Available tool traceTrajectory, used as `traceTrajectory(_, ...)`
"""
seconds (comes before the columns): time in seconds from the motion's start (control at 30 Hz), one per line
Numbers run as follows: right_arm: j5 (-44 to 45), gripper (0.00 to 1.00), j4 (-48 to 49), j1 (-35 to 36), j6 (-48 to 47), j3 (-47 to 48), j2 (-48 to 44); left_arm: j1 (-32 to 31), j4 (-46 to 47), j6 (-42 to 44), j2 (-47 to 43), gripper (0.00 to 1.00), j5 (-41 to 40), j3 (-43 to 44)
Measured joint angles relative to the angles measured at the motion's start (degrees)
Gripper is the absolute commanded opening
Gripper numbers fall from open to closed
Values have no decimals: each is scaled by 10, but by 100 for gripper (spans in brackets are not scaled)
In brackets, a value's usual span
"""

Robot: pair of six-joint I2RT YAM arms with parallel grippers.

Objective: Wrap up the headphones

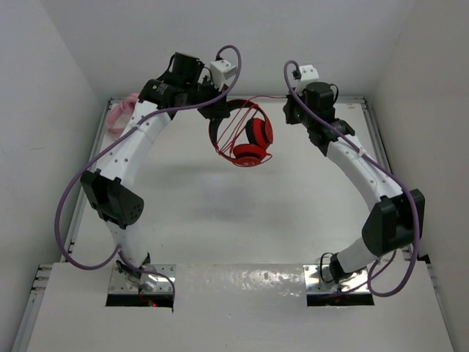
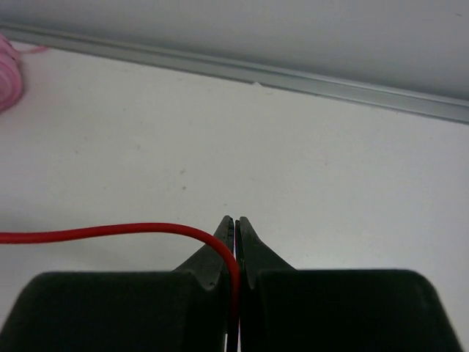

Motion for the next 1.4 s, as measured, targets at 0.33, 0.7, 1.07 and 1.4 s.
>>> traceTrajectory(0.33, -59, 0, 92, 62, 64, -156, -94, 46, 52, -164, -2, 0, 25, 10)
traceTrajectory(0.7, -53, 0, 18, 153, -23, -139, -156, 52, 53, -80, -11, 0, -111, -2)
traceTrajectory(1.07, -63, 0, -47, 184, -71, -125, -156, 42, 52, -37, -14, 0, -141, -7)
traceTrajectory(1.4, -52, 0, -88, 184, -100, -95, -154, 19, 53, -13, -14, 0, -200, -8)
